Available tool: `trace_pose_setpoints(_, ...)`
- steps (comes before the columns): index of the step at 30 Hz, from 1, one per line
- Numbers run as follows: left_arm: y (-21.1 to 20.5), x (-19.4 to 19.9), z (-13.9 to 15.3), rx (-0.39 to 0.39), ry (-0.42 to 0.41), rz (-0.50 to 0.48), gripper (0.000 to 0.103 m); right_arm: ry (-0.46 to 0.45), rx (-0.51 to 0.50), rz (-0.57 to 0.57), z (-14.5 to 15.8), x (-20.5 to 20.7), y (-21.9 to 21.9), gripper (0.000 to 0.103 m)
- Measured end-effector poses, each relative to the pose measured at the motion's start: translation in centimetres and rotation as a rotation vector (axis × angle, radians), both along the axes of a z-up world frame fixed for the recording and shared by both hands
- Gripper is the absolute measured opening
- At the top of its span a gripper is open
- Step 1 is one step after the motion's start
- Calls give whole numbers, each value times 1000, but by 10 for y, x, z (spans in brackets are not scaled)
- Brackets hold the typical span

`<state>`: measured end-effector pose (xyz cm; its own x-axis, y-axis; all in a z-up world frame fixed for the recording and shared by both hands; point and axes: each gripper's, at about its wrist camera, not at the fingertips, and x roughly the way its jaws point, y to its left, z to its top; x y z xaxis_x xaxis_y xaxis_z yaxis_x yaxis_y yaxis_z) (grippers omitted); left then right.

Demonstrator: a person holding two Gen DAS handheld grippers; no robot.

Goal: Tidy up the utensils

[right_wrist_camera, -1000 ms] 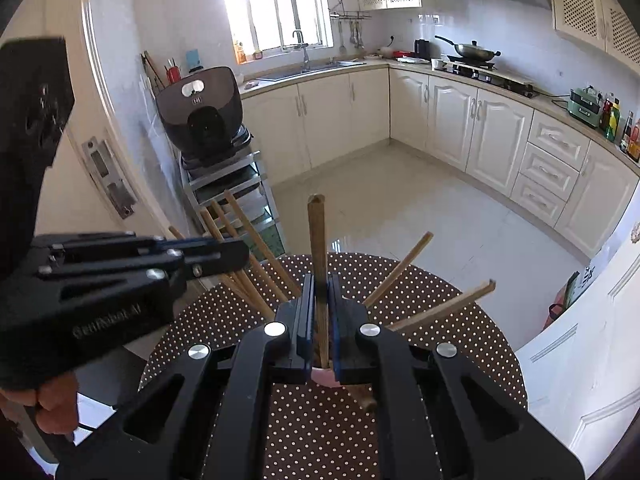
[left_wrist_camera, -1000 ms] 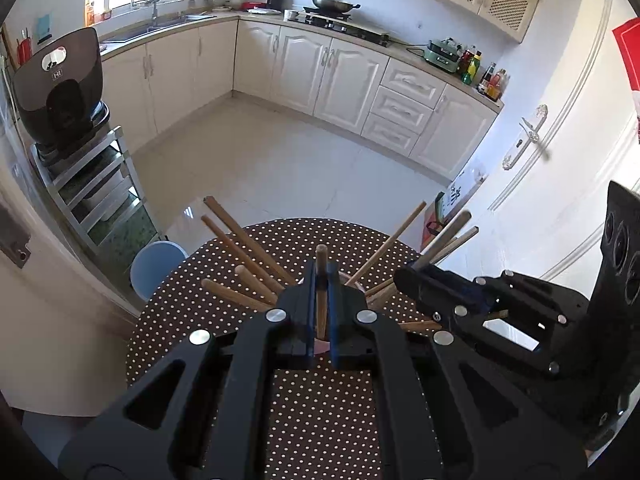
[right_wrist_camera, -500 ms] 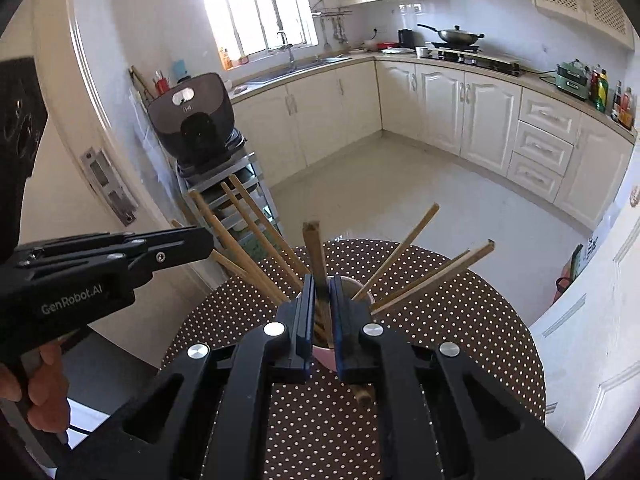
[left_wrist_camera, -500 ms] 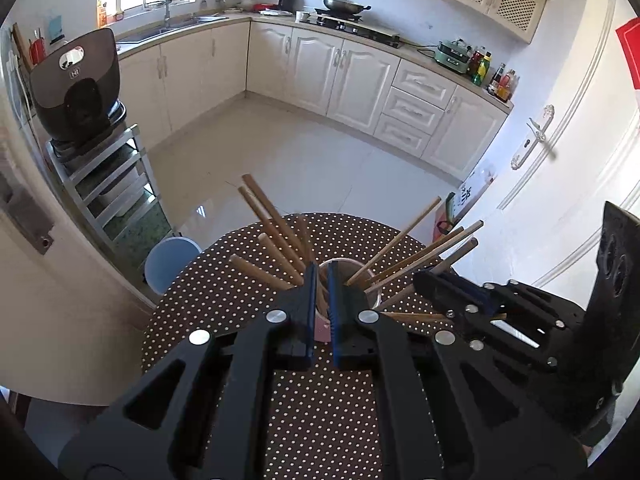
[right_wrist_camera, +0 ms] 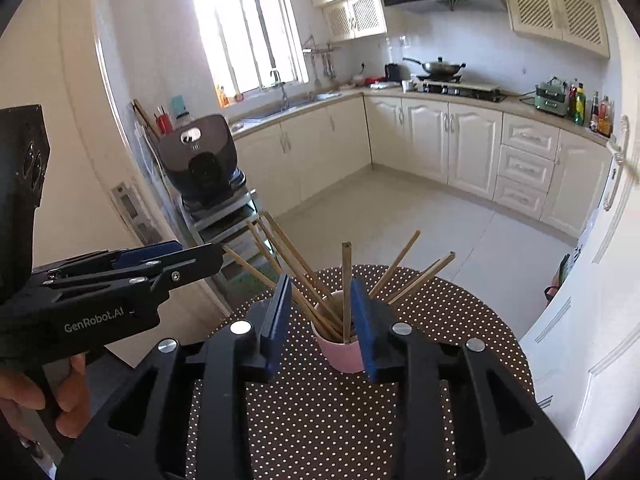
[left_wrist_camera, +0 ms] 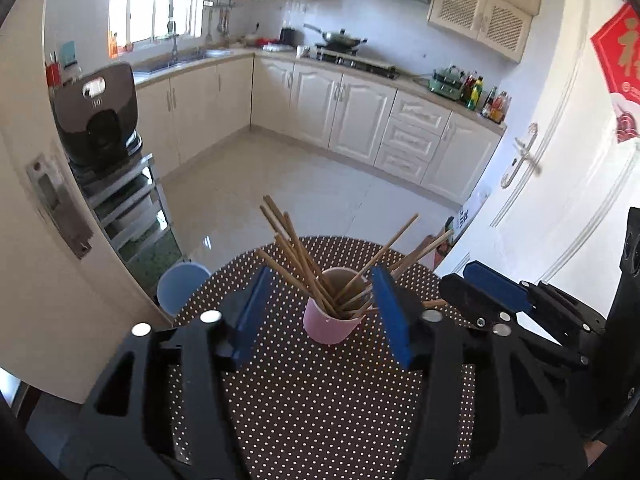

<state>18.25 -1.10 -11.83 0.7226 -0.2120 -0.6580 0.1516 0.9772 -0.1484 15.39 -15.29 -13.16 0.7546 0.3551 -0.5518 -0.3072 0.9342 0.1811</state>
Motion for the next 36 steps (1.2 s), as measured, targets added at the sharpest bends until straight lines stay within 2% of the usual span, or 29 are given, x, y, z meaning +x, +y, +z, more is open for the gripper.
trace_pose_setpoints(8, -2, -37, 25, 23, -104, -5, 66, -89, 15, -46, 28, -44, -11, 40)
trace_pose_setpoints(14, -9, -70, 46, 49, -196, -20, 71, -153, 24, -71, 45, -74, -18, 46)
trace_pose_setpoints(22, -17, -104, 66, 71, -277, -5, 77, -214, 26, -85, 60, -101, -28, 56)
trace_pose_setpoints(27, -19, -118, 72, 69, -311, 17, 82, -254, 9, -91, 67, -113, -34, 65)
trace_pose_setpoints(36, -36, -134, 76, 88, -352, 56, 85, -291, 15, -98, 69, -131, -50, 72)
